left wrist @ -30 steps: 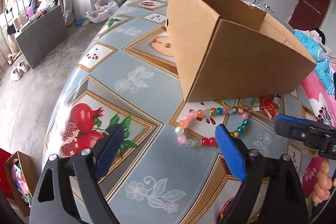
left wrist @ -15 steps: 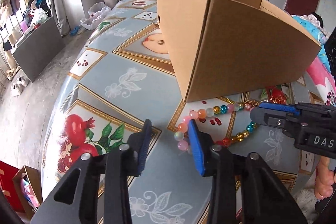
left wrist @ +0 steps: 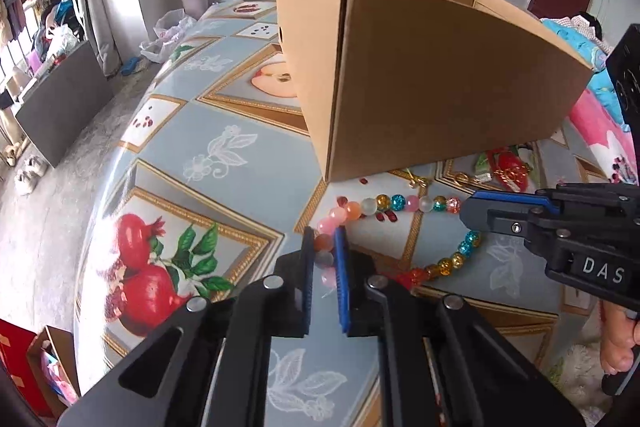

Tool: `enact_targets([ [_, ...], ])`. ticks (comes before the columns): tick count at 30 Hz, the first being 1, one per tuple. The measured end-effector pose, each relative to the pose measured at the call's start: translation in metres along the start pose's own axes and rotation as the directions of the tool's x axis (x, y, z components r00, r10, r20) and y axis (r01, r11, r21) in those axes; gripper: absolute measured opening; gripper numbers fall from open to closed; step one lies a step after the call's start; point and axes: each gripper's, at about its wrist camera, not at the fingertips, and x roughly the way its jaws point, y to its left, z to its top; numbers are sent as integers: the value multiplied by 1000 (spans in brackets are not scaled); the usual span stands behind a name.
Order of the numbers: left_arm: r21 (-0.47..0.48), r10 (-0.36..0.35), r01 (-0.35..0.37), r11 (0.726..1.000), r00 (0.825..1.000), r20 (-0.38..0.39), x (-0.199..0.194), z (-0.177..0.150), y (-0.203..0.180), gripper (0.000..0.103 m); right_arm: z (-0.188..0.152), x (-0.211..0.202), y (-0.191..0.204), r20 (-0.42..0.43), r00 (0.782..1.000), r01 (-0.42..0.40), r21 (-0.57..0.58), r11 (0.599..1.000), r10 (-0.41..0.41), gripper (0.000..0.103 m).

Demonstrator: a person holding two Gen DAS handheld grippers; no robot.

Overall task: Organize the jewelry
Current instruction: 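Grasp the multicoloured bead bracelet with the left gripper while the right gripper grasps it too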

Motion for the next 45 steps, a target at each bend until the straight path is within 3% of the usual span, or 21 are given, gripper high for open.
enact_targets([
  [10, -52, -141, 137, 989, 988, -65, -21, -23, 0, 10, -16, -22, 3, -44, 999, 12, -34, 999, -13, 8],
  [15, -26, -122, 121, 992, 989, -80, -21, -26, -6, 10, -21, -15, 10, -67, 997, 38, -74, 997, -43, 11],
  [22, -8, -95, 95, 995, 991, -89, -20, -25, -7, 21, -25, 4, 24, -67, 996, 53, -89, 995, -59, 12],
  [29, 49, -42, 47, 998, 995, -88, -17, -25, -15, 21, -24, 4, 24, -61, 997, 51, -90, 995, -56, 13],
  [39, 65, -39, 44, 997, 996, -76, -15, -23, -22, 21, -25, 6, 26, -57, 997, 51, -113, 992, -58, 12],
  [45, 66, -24, 28, 997, 998, -59, -12, -22, -23, 13, -27, 8, 31, -29, 995, 93, -134, 987, -98, 8],
])
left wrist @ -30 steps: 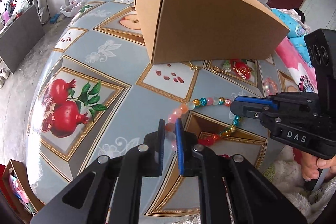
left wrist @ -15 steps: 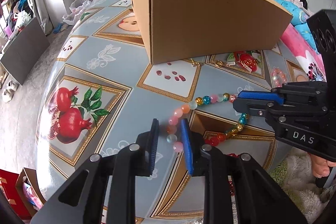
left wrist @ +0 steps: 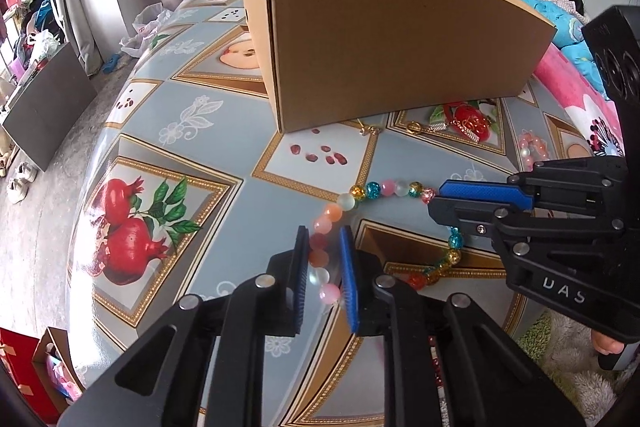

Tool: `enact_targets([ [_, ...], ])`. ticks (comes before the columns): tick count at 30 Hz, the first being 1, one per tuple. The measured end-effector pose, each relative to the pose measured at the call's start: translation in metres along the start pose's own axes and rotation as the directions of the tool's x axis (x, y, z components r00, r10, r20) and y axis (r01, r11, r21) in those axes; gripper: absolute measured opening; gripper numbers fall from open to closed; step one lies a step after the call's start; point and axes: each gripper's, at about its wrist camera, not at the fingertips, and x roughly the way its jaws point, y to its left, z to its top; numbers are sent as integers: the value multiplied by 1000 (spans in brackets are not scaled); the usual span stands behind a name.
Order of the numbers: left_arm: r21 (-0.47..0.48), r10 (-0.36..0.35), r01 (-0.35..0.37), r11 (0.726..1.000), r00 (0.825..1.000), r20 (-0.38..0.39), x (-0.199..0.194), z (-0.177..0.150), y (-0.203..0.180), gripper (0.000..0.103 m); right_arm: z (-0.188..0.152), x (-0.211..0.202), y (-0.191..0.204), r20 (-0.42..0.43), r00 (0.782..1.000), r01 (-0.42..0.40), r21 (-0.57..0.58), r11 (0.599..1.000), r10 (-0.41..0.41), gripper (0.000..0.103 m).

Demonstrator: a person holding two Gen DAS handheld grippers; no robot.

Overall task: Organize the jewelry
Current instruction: 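Grasp the multicoloured bead bracelet with the left gripper while the right gripper grasps it too, then lift the bead bracelet with both grippers and carry it over the box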

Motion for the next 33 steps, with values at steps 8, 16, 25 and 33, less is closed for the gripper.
enact_targets([
  [8, 1, -2, 2, 1000, 1000, 12, -1, 2, -2, 9, -3, -2, -3, 28, 1000, -7, 15, 1000, 7, 8],
  [16, 23, 6, -7, 1000, 998, 60, -16, 6, -9, 9, -11, -15, -14, 64, 998, -24, 36, 999, 21, 8],
  [25, 57, 19, -27, 998, 989, 145, -49, 14, -23, 9, -14, -41, -20, 157, 987, -40, 41, 998, 33, 8],
  [33, 91, 24, -49, 995, 967, 255, -93, 28, -41, 9, -13, -82, -21, 279, 960, -32, 13, 999, 27, 8],
])
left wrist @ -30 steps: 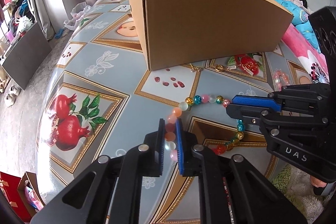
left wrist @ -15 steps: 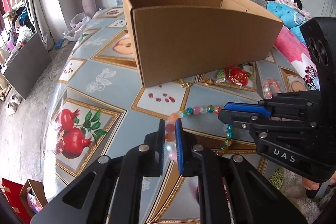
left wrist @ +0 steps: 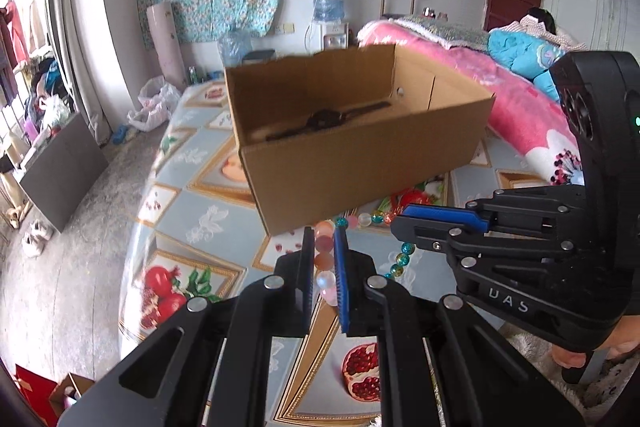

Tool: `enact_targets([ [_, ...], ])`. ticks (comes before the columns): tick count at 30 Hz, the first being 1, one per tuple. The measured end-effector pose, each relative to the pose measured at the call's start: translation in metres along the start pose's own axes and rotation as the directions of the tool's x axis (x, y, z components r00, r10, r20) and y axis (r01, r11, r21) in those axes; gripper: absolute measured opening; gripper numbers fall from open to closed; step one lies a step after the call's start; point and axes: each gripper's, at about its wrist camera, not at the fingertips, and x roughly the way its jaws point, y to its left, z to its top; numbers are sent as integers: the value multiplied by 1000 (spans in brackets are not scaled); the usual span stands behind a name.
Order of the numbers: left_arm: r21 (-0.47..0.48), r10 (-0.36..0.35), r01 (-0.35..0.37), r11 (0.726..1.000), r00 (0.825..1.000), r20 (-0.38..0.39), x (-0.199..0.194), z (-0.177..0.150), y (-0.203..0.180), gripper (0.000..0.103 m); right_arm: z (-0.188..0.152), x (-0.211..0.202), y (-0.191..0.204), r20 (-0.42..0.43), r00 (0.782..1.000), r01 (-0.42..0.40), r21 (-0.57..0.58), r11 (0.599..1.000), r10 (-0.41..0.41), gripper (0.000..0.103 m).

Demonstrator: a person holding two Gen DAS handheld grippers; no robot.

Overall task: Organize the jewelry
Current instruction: 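Lift the bead bracelet with both grippers and carry it over the box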

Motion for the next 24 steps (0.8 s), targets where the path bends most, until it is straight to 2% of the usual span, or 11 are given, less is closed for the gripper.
enact_targets([
  [8, 35, -61, 56, 998, 987, 150, -43, 55, -8, 9, 37, -55, -7, 151, 988, 5, -72, 997, 6, 8],
  [10, 48, -74, 66, 997, 979, 189, -48, 80, -8, 9, 58, -66, -14, 183, 983, -1, -96, 995, 19, 8],
  [14, 41, -118, 112, 993, 970, 211, -39, 128, 1, 9, 114, -71, -32, 203, 977, -34, -132, 991, 60, 8],
  [17, 18, -149, 148, 989, 971, 189, -17, 162, 11, 9, 149, -54, -52, 149, 985, -65, -131, 989, 84, 8],
  [19, -5, -162, 165, 986, 976, 143, 8, 179, 19, 9, 165, -35, -64, 85, 990, -103, -115, 988, 113, 8],
  [22, -29, -164, 165, 986, 986, 42, 52, 189, 28, 9, 182, 7, -83, -47, 986, -162, -65, 985, 159, 8],
  [24, -46, -171, 169, 985, 984, -55, 85, 185, 33, 9, 185, 41, -91, -150, 971, -196, -32, 980, 189, 8],
])
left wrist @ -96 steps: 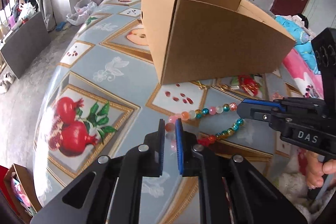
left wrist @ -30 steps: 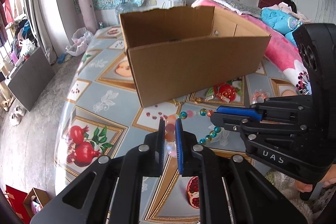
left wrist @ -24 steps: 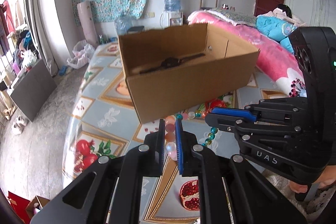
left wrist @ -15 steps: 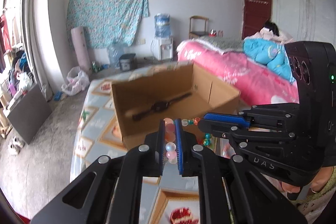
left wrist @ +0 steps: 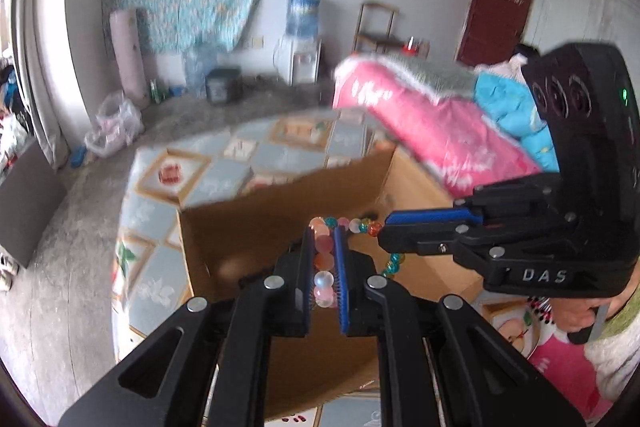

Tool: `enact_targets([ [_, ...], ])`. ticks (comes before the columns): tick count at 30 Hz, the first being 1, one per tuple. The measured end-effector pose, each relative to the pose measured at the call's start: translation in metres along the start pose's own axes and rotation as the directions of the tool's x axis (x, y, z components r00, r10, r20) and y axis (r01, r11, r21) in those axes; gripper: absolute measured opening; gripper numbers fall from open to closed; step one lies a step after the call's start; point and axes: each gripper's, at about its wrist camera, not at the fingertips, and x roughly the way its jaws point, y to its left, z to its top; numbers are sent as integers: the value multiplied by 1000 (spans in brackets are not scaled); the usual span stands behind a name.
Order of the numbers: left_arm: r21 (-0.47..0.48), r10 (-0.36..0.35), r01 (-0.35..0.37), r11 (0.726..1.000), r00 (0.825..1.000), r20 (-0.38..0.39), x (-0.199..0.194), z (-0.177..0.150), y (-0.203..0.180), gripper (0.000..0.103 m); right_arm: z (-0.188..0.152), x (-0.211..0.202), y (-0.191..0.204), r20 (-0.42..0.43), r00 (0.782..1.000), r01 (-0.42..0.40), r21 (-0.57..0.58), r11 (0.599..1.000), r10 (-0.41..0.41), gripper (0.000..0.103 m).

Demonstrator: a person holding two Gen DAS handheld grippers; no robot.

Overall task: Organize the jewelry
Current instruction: 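Lift the bead bracelet with both grippers and carry it over the box, then open both grippers to drop the bead bracelet into the box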

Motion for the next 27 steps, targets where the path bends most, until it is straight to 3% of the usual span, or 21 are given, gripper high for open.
enact_targets([
  [4, -24, 5, -9, 1000, 987, -162, 50, -16, 16, 9, 2, 59, -19, -204, 977, -61, 34, 998, 66, 8],
  [8, -34, 15, -25, 999, 961, -275, 79, -25, 27, 10, -6, 107, -27, -376, 920, -97, 54, 994, 110, 8],
  [11, -25, 23, -33, 999, 943, -333, 93, -28, 31, 11, -11, 137, -32, -488, 858, -133, 95, 987, 162, 11],
  [13, -34, 29, -44, 998, 932, -360, 99, -28, 34, 21, -12, 150, -38, -515, 832, -150, 147, 978, 205, 15],
  [16, -60, 26, -49, 997, 940, -340, 92, -27, 35, 28, -8, 148, -45, -473, 857, -145, 162, 976, 205, 25],
  [19, -76, 43, -67, 995, 959, -281, 77, -22, 39, 39, -4, 130, -49, -392, 899, -140, 166, 976, 196, 33],
  [23, -105, 66, -84, 991, 983, -169, 44, -20, 40, 62, -6, 83, -45, -227, 961, -128, 147, 981, 160, 48],
  [27, -148, 94, -103, 984, 994, -61, 2, -28, 39, 77, -22, 29, -36, -43, 993, -106, 137, 985, 113, 61],
])
